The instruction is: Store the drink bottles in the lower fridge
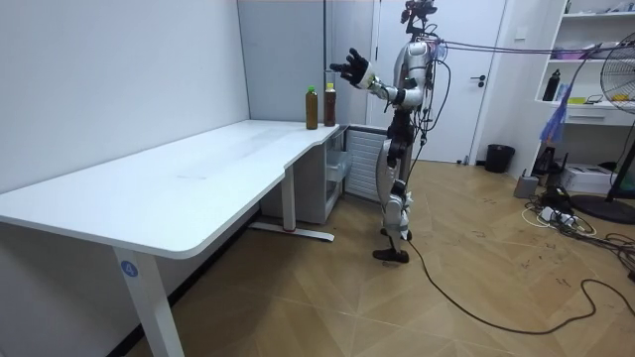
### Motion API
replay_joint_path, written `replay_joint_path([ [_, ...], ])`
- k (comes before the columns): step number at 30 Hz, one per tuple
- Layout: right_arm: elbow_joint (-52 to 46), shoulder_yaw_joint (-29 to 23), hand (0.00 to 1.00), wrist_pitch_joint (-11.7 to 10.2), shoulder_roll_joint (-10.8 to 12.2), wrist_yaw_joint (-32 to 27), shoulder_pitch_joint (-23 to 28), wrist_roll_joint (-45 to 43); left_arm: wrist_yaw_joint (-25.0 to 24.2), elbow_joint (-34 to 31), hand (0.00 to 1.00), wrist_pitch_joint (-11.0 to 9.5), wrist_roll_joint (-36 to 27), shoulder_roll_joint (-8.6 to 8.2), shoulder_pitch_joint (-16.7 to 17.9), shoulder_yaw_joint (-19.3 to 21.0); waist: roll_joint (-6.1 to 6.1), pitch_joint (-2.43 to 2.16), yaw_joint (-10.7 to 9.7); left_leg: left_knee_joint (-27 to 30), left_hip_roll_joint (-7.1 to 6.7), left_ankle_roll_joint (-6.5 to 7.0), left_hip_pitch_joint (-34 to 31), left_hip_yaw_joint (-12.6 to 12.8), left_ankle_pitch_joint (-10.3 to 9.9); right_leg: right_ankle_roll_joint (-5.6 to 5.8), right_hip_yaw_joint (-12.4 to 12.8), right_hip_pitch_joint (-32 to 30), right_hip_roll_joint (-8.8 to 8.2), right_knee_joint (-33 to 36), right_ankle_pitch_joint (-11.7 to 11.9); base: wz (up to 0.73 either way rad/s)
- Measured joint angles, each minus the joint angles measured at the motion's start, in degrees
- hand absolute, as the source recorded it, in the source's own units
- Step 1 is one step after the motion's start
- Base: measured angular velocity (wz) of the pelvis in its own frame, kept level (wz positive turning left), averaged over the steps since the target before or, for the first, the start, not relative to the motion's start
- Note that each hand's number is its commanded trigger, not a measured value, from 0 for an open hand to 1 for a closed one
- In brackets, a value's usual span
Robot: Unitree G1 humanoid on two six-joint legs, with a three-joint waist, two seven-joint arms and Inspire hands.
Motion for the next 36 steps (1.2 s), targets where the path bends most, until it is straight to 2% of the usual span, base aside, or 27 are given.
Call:
replay_joint_path([
  [4, 0.0, -0.2, 0.00, 0.0, -0.1, 0.5, -0.9, -1.8, -6.0, -1.0, 0.00, 0.0, -0.1, 0.42, -0.1, -1.5, 0.18, 0.14, -1.7, 0.1, -0.05, 0.00, 0.0, -0.4, 0.0, 0.00, 0.0, 0.1, 0.00, -0.1, 0.0, 0.00],
  [6, 0.7, 0.0, 0.00, 0.0, -0.1, 0.5, -1.7, -3.2, -9.0, -1.0, 0.00, 0.2, -0.1, 0.43, -0.8, -4.6, 0.02, 0.32, -2.4, 0.0, -0.12, 0.00, -0.1, -0.6, 0.0, 0.00, -0.1, 0.0, -0.03, -0.1, 0.0, 0.00],
  [11, 2.1, 0.0, 0.00, 0.1, -0.1, 0.7, -3.4, -3.9, -16.8, -1.9, 0.00, 2.8, -0.1, 1.10, -3.9, -9.6, -0.47, 0.14, -3.4, 0.4, -0.14, 0.01, -1.9, -1.0, 0.0, 0.00, -0.3, -1.5, -0.03, 0.0, 0.0, 0.01],
  [13, 2.0, 0.0, 0.00, 0.1, -0.1, 1.3, -3.5, -4.3, -19.1, -3.5, 0.00, 3.1, 0.0, 1.31, -4.3, -10.9, -0.56, 0.08, -4.3, 0.5, -0.14, 0.01, -1.9, -0.9, 0.0, 0.00, -0.3, -1.5, -0.04, 0.0, 0.0, 0.00],
  [15, 2.0, 0.0, 0.00, 0.1, -0.3, 1.9, -3.5, -5.4, -22.9, -3.7, 0.00, 3.8, 0.0, 1.92, -6.8, -12.1, -0.42, 0.09, -4.4, 0.5, -0.14, 0.01, -1.8, -0.8, 0.0, 0.00, -0.2, -1.5, -0.05, 0.1, 0.0, -0.04],
  [19, 2.1, 0.0, 0.00, 0.1, -0.5, 2.4, -3.5, -6.4, -28.3, -3.7, 0.00, 4.5, 0.0, 1.96, -9.2, -13.7, -0.24, 0.01, -4.8, 0.5, -0.08, 0.01, -1.6, -0.4, 0.0, -0.02, 0.0, -1.5, -0.05, 0.2, 0.0, -0.07],
  [24, 2.2, 0.1, 0.00, 0.8, -0.6, 3.0, -3.5, -8.2, -32.3, -3.7, 0.00, 6.6, 0.0, 1.96, -9.2, -15.4, -0.22, 0.04, -5.2, 0.3, -0.05, 0.01, -1.1, 0.5, 0.0, 0.02, 1.3, -1.6, -0.02, 0.5, -0.1, -0.08],
  [30, 2.6, 0.5, 0.00, 2.1, -0.6, 2.9, -3.3, -8.4, -35.9, -3.7, 0.00, 8.4, -0.1, 1.94, -9.3, -17.9, -0.21, 0.03, -6.2, -0.2, -0.03, 0.03, -0.7, 0.6, 0.0, 0.10, 1.4, -1.7, 0.01, 0.9, -0.3, -0.01],
  [36, 4.1, 1.7, 0.00, 2.2, -0.6, 2.9, -3.5, -8.4, -37.9, -3.7, 0.00, 9.0, -0.1, 1.83, -9.2, -19.4, -0.17, -0.06, -6.3, -0.1, 0.02, 0.03, -0.7, 0.7, 0.0, 0.07, 1.4, -1.7, 0.03, 0.9, -0.3, 0.00],
])
